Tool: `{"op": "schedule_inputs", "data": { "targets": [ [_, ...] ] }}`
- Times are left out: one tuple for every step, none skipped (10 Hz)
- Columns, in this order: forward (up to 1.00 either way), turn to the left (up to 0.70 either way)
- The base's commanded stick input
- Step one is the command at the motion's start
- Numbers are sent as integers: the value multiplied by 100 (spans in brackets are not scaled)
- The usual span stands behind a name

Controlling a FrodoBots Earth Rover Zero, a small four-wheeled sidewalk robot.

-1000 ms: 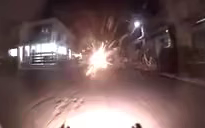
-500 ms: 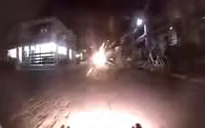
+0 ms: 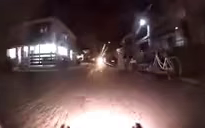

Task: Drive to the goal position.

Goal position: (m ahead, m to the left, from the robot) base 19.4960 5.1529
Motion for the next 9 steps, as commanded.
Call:
{"op": "schedule_inputs", "data": {
  "targets": [
    [85, 0],
    [85, 0],
    [85, 0],
    [85, 0],
    [85, -26],
    [85, -31],
    [85, -16],
    [85, 0],
    [85, 0]
  ]
}}
